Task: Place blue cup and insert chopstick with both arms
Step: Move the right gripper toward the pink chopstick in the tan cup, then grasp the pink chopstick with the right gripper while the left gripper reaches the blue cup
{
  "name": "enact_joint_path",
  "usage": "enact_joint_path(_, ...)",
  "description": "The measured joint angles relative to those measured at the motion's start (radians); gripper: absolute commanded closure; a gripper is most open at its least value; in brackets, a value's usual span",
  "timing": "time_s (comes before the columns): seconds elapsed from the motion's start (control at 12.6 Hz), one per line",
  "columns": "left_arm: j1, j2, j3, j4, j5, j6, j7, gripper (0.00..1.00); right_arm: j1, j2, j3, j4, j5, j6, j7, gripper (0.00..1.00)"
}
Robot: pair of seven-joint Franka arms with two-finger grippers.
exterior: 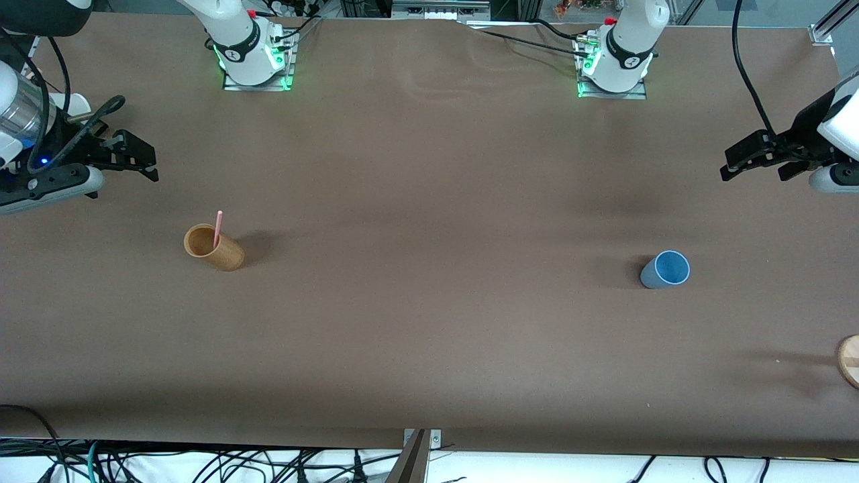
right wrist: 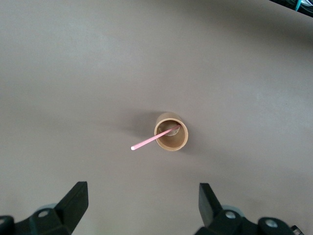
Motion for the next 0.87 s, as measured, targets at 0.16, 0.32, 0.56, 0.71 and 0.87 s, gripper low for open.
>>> enact_joint_path(0.16,0.000,0.000,0.000,0.000,0.000,0.000,0.000,0.00,0.000,0.003,-0.003,-0.009,0.000,0.000,0.000,0.00)
enact_joint_path(0.32,0.000,0.000,0.000,0.000,0.000,0.000,0.000,0.00,-0.002,0.008,-0.015,-0.017,0.000,0.000,0.000,0.00)
enact_joint_path(0.56,0.000,0.000,0.000,0.000,0.000,0.000,0.000,0.00,-0.007,0.051,-0.022,-0.040,0.000,0.053,-0.001,0.00)
enact_joint_path(0.71,0.000,0.000,0.000,0.000,0.000,0.000,0.000,0.00,-0.007,0.100,-0.020,-0.075,0.000,0.151,-0.011,0.00)
enact_joint_path(0.87,0.000,0.001,0.000,0.000,0.000,0.000,0.000,0.00,-0.007,0.147,-0.016,-0.127,0.000,0.267,-0.022,0.00)
